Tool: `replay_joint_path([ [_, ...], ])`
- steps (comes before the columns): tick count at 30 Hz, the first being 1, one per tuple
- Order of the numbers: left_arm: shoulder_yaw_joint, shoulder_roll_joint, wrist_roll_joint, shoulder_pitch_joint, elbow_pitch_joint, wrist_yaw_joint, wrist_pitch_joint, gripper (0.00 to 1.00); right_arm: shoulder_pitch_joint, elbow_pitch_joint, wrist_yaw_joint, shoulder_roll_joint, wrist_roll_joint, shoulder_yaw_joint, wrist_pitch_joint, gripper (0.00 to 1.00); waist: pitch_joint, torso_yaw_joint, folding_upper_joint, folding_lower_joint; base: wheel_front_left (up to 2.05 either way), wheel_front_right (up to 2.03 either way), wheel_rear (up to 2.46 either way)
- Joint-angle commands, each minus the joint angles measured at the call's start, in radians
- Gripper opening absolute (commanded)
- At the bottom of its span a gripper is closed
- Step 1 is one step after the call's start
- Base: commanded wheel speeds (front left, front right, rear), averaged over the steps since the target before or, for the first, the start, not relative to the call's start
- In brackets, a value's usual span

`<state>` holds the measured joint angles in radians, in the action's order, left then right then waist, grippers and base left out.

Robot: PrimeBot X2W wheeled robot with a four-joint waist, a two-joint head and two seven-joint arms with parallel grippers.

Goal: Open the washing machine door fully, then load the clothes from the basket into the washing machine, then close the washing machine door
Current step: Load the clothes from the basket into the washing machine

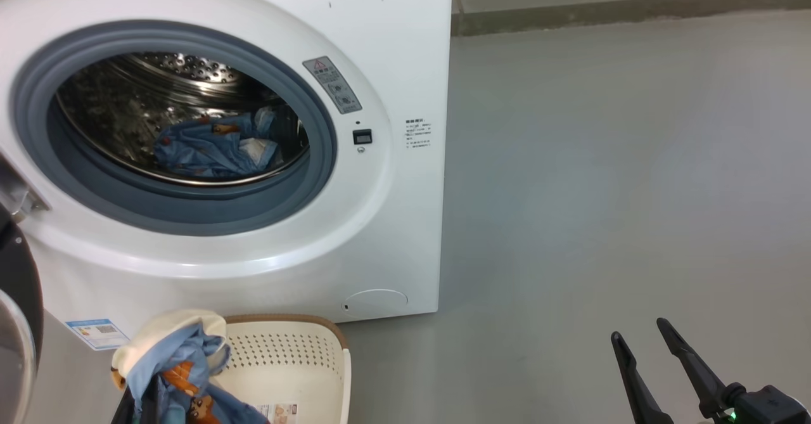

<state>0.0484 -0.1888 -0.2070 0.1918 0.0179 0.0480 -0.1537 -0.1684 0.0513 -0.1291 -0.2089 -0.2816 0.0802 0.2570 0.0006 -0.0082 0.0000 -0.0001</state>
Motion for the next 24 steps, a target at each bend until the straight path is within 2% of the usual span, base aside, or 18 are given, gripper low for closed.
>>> replay_joint_path([
  [1,-0.035,-0.021,-0.007,-0.021,0.043,-0.004,0.001,0.0,0.011,0.022,-0.002,-0.008,0.015,0.014,0.005,1.0,-0.016,0.008,0.0,0.0001,0.0,0.0,0.0],
  [24,-0.012,-0.029,-0.025,-0.026,0.047,0.0,0.007,0.0,0.016,0.02,-0.002,0.003,0.019,0.022,0.005,1.0,-0.026,0.006,0.0,0.0001,0.0,0.0,0.0],
])
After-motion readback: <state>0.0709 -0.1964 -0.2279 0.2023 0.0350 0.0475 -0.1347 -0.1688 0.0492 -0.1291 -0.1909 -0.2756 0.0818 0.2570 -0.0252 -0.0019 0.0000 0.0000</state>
